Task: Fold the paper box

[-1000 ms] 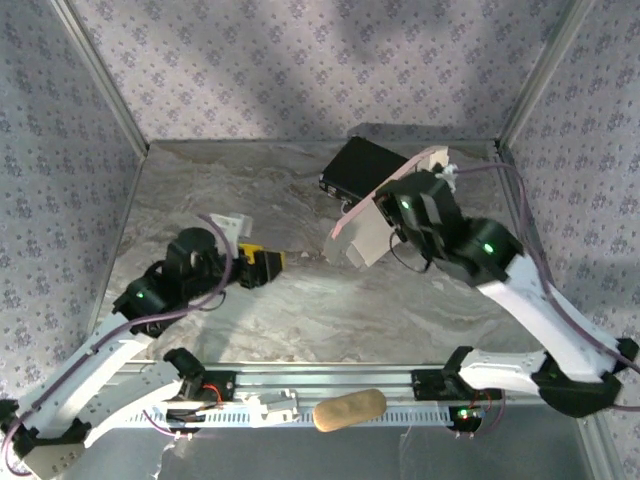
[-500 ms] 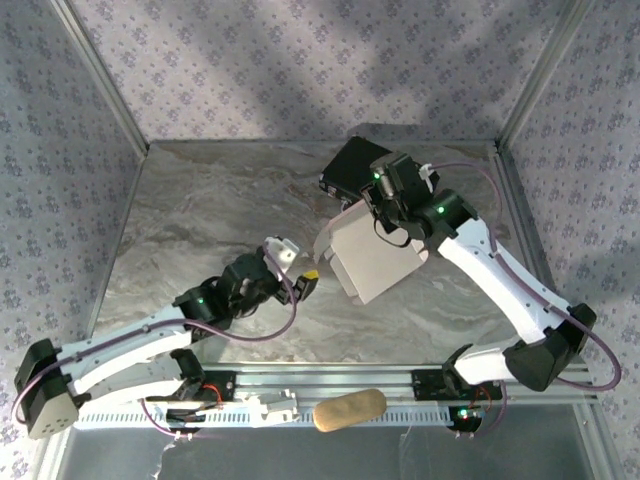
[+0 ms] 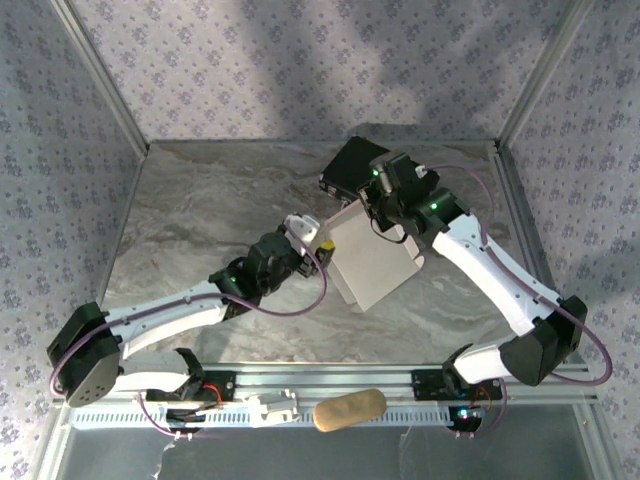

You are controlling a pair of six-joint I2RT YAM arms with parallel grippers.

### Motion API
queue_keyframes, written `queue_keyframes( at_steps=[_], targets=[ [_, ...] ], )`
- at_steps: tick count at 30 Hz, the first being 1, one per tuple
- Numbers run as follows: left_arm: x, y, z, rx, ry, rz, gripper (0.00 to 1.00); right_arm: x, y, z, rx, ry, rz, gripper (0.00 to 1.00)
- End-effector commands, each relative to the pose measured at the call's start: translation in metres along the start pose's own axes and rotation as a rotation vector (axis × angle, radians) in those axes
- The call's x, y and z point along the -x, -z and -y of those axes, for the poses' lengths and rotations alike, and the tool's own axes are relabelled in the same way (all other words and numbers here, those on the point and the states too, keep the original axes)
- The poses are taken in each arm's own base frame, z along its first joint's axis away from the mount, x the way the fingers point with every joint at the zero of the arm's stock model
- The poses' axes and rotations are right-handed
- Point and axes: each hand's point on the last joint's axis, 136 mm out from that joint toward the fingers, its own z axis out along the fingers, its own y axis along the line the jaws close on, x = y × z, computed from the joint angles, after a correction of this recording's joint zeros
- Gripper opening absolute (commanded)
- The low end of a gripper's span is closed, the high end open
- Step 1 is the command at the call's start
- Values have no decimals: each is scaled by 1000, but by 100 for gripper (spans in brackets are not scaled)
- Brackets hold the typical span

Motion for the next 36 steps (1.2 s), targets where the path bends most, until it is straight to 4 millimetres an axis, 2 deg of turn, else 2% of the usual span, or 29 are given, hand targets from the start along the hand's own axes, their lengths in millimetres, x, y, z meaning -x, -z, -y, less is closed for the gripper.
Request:
queue_keyframes(
  at_steps=[1, 4, 6, 8, 10, 12, 13, 16, 21, 23, 25, 28, 32, 36],
  targets=[
    [22, -7, -5, 7, 36, 30, 43, -2, -4, -3, 27, -14, -24, 0],
    [15, -8, -6, -4, 28, -8, 12, 0, -11, -6, 84, -28, -54, 0],
    [8, -6, -6, -25, 18, -39, 0, 0, -16, -9, 139, -28, -89, 0],
    [2, 0, -14, -30, 15, -59, 0, 0, -17, -13, 195, 11, -123, 4],
    [-1, 9, -19, -73, 30, -59, 0, -1, -15, -13, 226, 35, -141, 25],
    [-2, 15, -27, -99, 48, -67, 0, -2, -10, -17, 257, 42, -148, 36],
    [-3, 18, -30, -111, 49, -76, 0, -5, -15, -9, 253, 38, -158, 40],
    [-3, 24, -34, -148, 41, -95, 0, -12, -20, -10, 273, 5, -187, 47],
    [-6, 23, -40, -161, 38, -142, 0, -24, -25, -27, 316, -10, -224, 49],
    [-6, 23, -43, -154, 42, -148, 0, -31, -25, -32, 321, -11, -234, 46],
    [-7, 23, -44, -150, 45, -149, 0, -37, -27, -30, 311, -21, -238, 40],
    [-5, 23, -46, -142, 50, -139, 0, -46, -35, -22, 289, -41, -257, 39],
    [-6, 25, -47, -140, 47, -139, 0, -53, -44, -17, 294, -73, -274, 43],
    [-5, 25, -47, -141, 47, -135, 0, -56, -51, -23, 305, -78, -283, 47]
  ],
)
